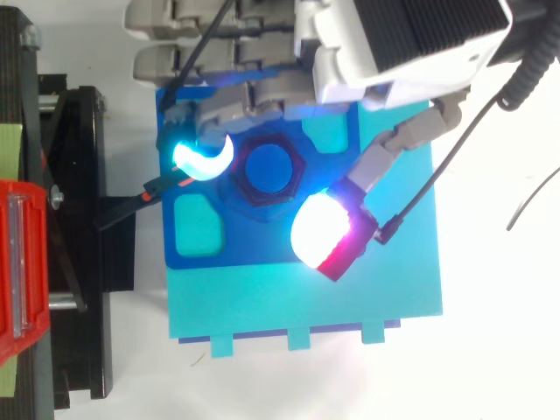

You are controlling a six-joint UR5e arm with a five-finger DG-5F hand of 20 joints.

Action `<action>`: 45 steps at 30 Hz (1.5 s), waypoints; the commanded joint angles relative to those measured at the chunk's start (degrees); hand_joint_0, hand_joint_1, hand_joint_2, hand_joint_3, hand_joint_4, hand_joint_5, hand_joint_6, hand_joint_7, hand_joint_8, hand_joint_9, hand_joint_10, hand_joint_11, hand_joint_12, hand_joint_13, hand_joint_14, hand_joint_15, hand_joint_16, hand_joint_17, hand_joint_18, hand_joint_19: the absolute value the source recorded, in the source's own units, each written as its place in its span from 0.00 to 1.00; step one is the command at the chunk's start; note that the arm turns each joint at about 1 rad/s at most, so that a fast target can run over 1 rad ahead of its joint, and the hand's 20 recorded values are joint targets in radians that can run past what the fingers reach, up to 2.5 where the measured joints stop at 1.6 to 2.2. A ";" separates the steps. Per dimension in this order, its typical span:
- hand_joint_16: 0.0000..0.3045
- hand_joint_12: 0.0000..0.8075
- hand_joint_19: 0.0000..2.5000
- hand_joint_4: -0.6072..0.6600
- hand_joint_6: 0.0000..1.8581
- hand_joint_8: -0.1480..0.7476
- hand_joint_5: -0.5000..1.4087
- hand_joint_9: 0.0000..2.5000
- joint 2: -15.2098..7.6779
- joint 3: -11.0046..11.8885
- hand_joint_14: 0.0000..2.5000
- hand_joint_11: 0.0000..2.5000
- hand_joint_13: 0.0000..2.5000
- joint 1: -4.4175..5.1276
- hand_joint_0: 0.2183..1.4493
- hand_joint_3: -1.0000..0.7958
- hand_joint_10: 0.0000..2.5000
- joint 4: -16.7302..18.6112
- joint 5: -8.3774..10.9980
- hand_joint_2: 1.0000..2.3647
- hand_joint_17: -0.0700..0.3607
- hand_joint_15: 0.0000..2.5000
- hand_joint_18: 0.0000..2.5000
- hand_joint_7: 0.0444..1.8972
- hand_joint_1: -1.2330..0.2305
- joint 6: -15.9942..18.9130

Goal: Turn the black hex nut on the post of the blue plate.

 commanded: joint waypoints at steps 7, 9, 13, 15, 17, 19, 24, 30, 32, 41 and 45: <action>0.18 0.46 0.15 0.67 0.27 0.46 0.15 0.08 -0.09 -2.32 0.00 0.00 0.00 2.04 0.18 0.28 0.00 -0.77 1.49 0.00 0.45 0.00 0.01 0.44 0.62 0.17; 0.18 0.46 0.15 0.67 0.27 0.46 0.15 0.08 -0.09 -2.67 0.00 0.00 0.00 2.12 0.18 0.28 0.00 -0.68 1.49 0.00 0.45 0.00 0.01 0.44 0.62 0.17; 0.18 0.46 0.15 0.68 0.27 0.46 0.15 0.08 0.00 -2.76 0.00 0.00 0.00 2.21 0.18 0.28 0.00 -0.60 1.49 0.00 0.45 0.00 0.01 0.45 0.62 0.17; 0.18 0.46 0.15 0.68 0.27 0.46 0.15 0.08 -0.09 -2.76 0.00 0.00 0.00 2.21 0.18 0.28 0.00 -0.60 1.58 0.00 0.44 0.00 0.01 0.46 0.62 0.17; 0.18 0.46 0.15 0.68 0.27 0.46 0.15 0.08 0.00 -2.76 0.00 0.00 0.00 2.30 0.18 0.28 0.00 -0.60 1.49 0.00 0.44 0.00 0.01 0.46 0.62 0.17; 0.18 0.46 0.15 0.69 0.27 0.46 0.15 0.08 0.00 -2.76 0.00 0.00 0.00 2.21 0.18 0.28 0.00 -0.60 1.58 0.00 0.44 0.00 0.01 0.46 0.62 0.17; 0.18 0.46 0.15 0.70 0.27 0.46 0.16 0.08 -0.09 -2.76 0.00 0.00 0.00 1.86 0.18 0.28 0.00 -0.42 1.31 0.00 0.44 0.00 0.01 0.47 0.63 0.09; 0.17 0.46 0.15 0.70 0.27 0.46 0.16 0.08 -0.09 -2.76 0.00 0.00 0.00 1.60 0.18 0.28 0.00 0.02 1.23 0.00 0.44 0.00 0.01 0.48 0.63 -0.18; 0.17 0.46 0.15 0.70 0.27 0.46 0.16 0.08 -0.09 -2.85 0.00 0.00 0.00 1.42 0.18 0.28 0.00 0.28 1.14 0.00 0.44 0.00 0.01 0.48 0.63 -0.35; 0.17 0.45 0.15 0.70 0.27 0.46 0.16 0.09 -0.09 -2.85 0.00 0.00 0.00 0.63 0.18 0.28 0.00 0.99 0.79 0.00 0.44 0.00 0.01 0.48 0.63 -0.70; 0.17 0.45 0.15 0.70 0.27 0.46 0.16 0.09 -0.09 -2.85 0.00 0.00 0.00 0.01 0.18 0.28 0.00 0.99 -0.01 0.00 0.44 0.00 0.01 0.48 0.63 -0.79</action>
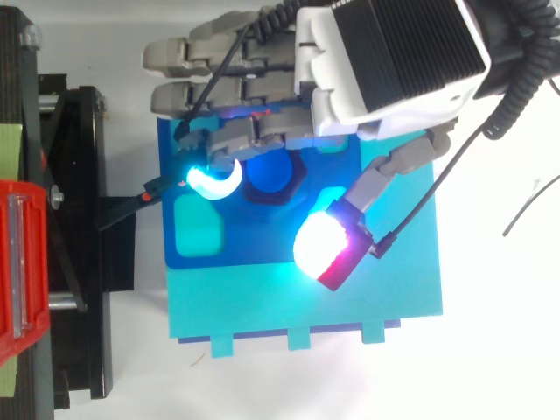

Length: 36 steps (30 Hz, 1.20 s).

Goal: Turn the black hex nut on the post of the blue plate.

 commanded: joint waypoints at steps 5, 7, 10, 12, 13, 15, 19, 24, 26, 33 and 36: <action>0.17 0.45 0.15 0.70 0.27 0.46 0.16 0.09 0.00 -0.10 0.00 0.00 0.00 -1.21 0.18 0.28 0.00 0.02 -1.40 0.00 0.44 0.00 0.01 0.48 0.63 -0.17; 0.17 0.45 0.15 0.70 0.27 0.46 0.16 0.09 0.00 -0.10 0.00 0.00 0.00 -1.38 0.18 0.28 0.00 -0.06 -1.48 0.00 0.44 0.00 0.01 0.48 0.63 -0.26; 0.17 0.45 0.15 0.70 0.27 0.46 0.16 0.09 0.00 -0.36 0.00 0.00 0.00 -1.91 0.18 0.28 0.00 0.20 -2.01 0.00 0.44 0.00 0.02 0.48 0.63 -0.35; 0.17 0.45 0.15 0.70 0.27 0.46 0.16 0.09 0.00 -0.36 0.00 0.00 0.00 -2.26 0.18 0.28 0.00 0.38 -2.36 0.00 0.44 0.00 0.02 0.48 0.63 -0.35; 0.17 0.45 0.15 0.70 0.27 0.46 0.16 0.09 0.00 -0.36 0.00 0.00 0.00 -2.44 0.18 0.28 0.00 0.46 -2.45 0.00 0.44 0.00 0.02 0.48 0.64 -0.35; 0.17 0.45 0.15 0.70 0.27 0.46 0.16 0.09 0.00 -0.36 0.00 0.00 0.00 -2.79 0.19 0.28 0.00 0.73 -2.89 0.00 0.44 0.00 0.02 0.48 0.64 -0.35; 0.17 0.45 0.15 0.70 0.27 0.46 0.16 0.09 0.00 -0.36 0.00 0.00 0.00 -3.32 0.18 0.28 0.00 0.99 -3.42 0.00 0.44 0.00 0.02 0.48 0.63 -0.35; 0.17 0.45 0.15 0.70 0.27 0.46 0.16 0.09 0.00 -0.36 0.00 0.00 0.00 -3.93 0.18 0.28 0.00 1.17 -4.30 0.00 0.44 0.00 0.02 0.48 0.63 -0.35; 0.17 0.45 0.15 0.70 0.27 0.46 0.16 0.09 0.00 -0.36 0.00 0.00 0.00 -4.28 0.19 0.28 0.00 1.17 -4.56 0.00 0.44 0.00 0.01 0.48 0.63 -0.35; 0.17 0.45 0.15 0.70 0.27 0.46 0.16 0.09 0.00 -0.28 0.00 0.00 0.00 -4.90 0.19 0.28 0.00 2.13 -5.53 0.00 0.44 0.00 0.02 0.48 0.63 0.09; 0.17 0.45 0.15 0.70 0.27 0.46 0.16 0.09 0.00 1.04 0.00 0.00 0.00 -4.55 0.19 0.28 0.00 1.78 -5.53 0.00 0.44 0.00 0.02 0.47 0.63 0.53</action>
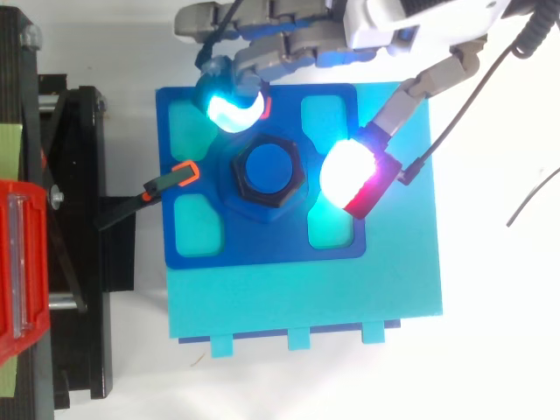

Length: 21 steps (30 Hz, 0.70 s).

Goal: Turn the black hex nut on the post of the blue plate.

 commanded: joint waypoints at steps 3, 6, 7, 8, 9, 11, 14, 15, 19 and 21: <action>0.17 0.45 0.15 0.69 0.27 0.46 0.16 0.09 -0.03 1.85 0.00 0.00 0.00 0.71 0.19 0.28 0.00 -1.03 -0.04 0.00 0.44 0.00 0.02 0.47 0.63 0.31; 0.17 0.45 0.15 0.69 0.27 0.46 0.16 0.09 -0.03 2.47 0.00 0.00 0.00 1.41 0.19 0.28 0.00 -2.35 0.49 0.00 0.44 0.00 0.01 0.46 0.62 0.31; 0.17 0.45 0.15 0.69 0.27 0.46 0.16 0.09 0.06 2.47 0.00 0.00 0.00 1.67 0.19 0.28 0.00 -2.44 0.67 0.00 0.44 0.00 0.01 0.46 0.62 0.31; 0.17 0.45 0.15 0.69 0.27 0.46 0.16 0.09 -0.03 2.47 0.00 0.00 0.00 2.11 0.19 0.28 0.00 -2.70 1.19 0.00 0.44 0.00 0.01 0.46 0.62 0.31; 0.17 0.45 0.15 0.68 0.27 0.46 0.16 0.09 -0.03 2.47 0.00 0.00 0.00 2.29 0.19 0.28 0.00 -2.79 1.55 0.00 0.44 0.00 0.01 0.46 0.62 0.31; 0.17 0.45 0.15 0.68 0.27 0.46 0.16 0.09 -0.03 2.38 0.00 0.00 0.00 3.26 0.19 0.28 0.00 -3.32 2.95 0.00 0.44 0.00 0.01 0.46 0.61 0.31; 0.17 0.44 0.15 0.66 0.27 0.45 0.15 0.08 -0.03 1.94 0.00 0.00 0.00 4.31 0.19 0.28 0.00 -3.76 3.92 0.00 0.43 0.00 0.01 0.45 0.47 0.31; 0.17 0.44 0.15 0.64 0.27 0.43 0.14 0.07 -0.03 1.85 0.00 0.00 0.00 4.40 0.20 0.28 0.00 -3.93 4.09 0.00 0.43 0.00 0.01 0.44 0.43 0.31; 0.16 0.43 0.14 0.59 0.27 0.41 0.13 0.05 -0.03 1.41 0.00 0.00 0.00 5.10 0.21 0.28 0.00 -4.02 4.80 0.00 0.42 0.00 0.00 0.41 0.32 0.31; 0.16 0.42 0.15 0.56 0.27 0.39 0.11 0.01 -0.03 1.23 0.00 0.00 0.00 5.45 0.22 0.28 0.00 -3.93 5.06 0.00 0.41 0.00 0.00 0.40 0.29 0.39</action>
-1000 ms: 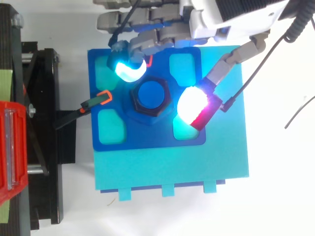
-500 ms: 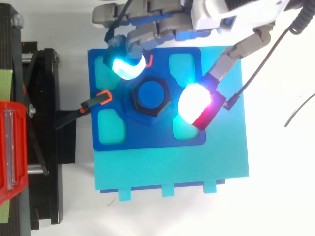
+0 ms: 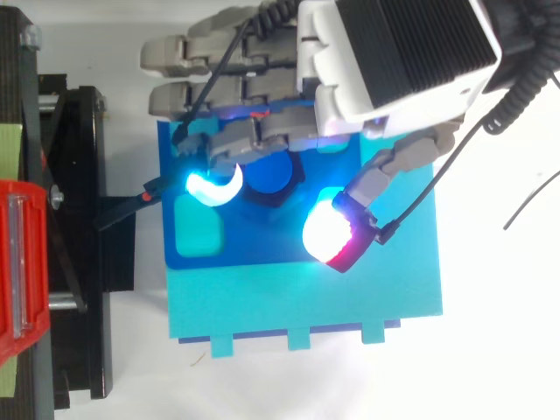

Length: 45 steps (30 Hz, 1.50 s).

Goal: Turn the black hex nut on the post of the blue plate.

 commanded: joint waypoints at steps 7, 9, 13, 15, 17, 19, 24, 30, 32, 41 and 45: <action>0.15 0.41 0.15 0.53 0.27 0.37 0.10 0.00 -0.01 -0.75 0.00 0.00 0.00 1.11 0.24 0.28 0.00 0.71 0.82 0.00 0.40 0.00 0.00 0.38 0.25 0.84; 0.15 0.41 0.15 0.53 0.27 0.36 0.10 0.00 -0.01 -0.75 0.00 0.00 0.00 1.20 0.24 0.28 0.00 1.15 1.00 0.00 0.40 0.00 0.00 0.38 0.25 0.84; 0.15 0.41 0.14 0.53 0.27 0.36 0.10 0.00 -0.01 -0.93 0.00 0.00 0.00 1.20 0.24 0.28 0.00 1.94 1.09 0.00 0.40 0.00 0.00 0.38 0.26 0.75; 0.15 0.41 0.15 0.54 0.27 0.37 0.10 0.00 -0.09 -1.10 0.00 0.00 0.00 1.20 0.23 0.28 0.00 2.38 1.09 0.00 0.41 0.00 0.00 0.38 0.27 0.75; 0.15 0.42 0.15 0.55 0.27 0.37 0.11 0.00 -0.09 -1.10 0.00 0.00 0.00 1.20 0.23 0.28 0.00 2.73 1.09 0.00 0.41 0.00 0.00 0.39 0.28 0.75; 0.16 0.42 0.14 0.56 0.27 0.38 0.11 0.00 -0.09 -1.54 0.00 0.00 0.00 1.20 0.23 0.28 0.00 2.82 1.00 0.00 0.41 0.00 0.00 0.39 0.27 0.66; 0.15 0.42 0.14 0.56 0.27 0.38 0.11 0.00 -0.18 -3.21 0.00 0.00 0.00 1.20 0.24 0.28 0.00 5.63 1.09 0.00 0.41 0.00 0.00 0.39 0.27 1.45; 0.15 0.42 0.14 0.56 0.27 0.38 0.11 0.01 -0.09 -3.47 0.00 0.00 0.00 1.11 0.24 0.28 0.00 7.21 0.82 0.00 0.40 0.00 0.00 0.39 0.28 1.89; 0.15 0.42 0.14 0.56 0.27 0.38 0.11 0.01 -0.18 -3.47 0.00 0.00 0.00 1.03 0.24 0.28 0.00 7.30 0.73 0.00 0.40 0.00 0.00 0.39 0.28 1.72; 0.15 0.42 0.15 0.57 0.27 0.39 0.12 0.01 -0.09 -4.70 0.00 0.00 0.00 0.85 0.23 0.28 0.00 8.97 0.73 0.00 0.41 0.00 0.00 0.40 0.29 1.10; 0.15 0.42 0.14 0.58 0.27 0.39 0.12 0.01 -0.09 -5.23 0.00 0.00 0.00 1.11 0.23 0.28 0.00 9.94 0.82 0.00 0.41 0.00 0.00 0.40 0.31 1.10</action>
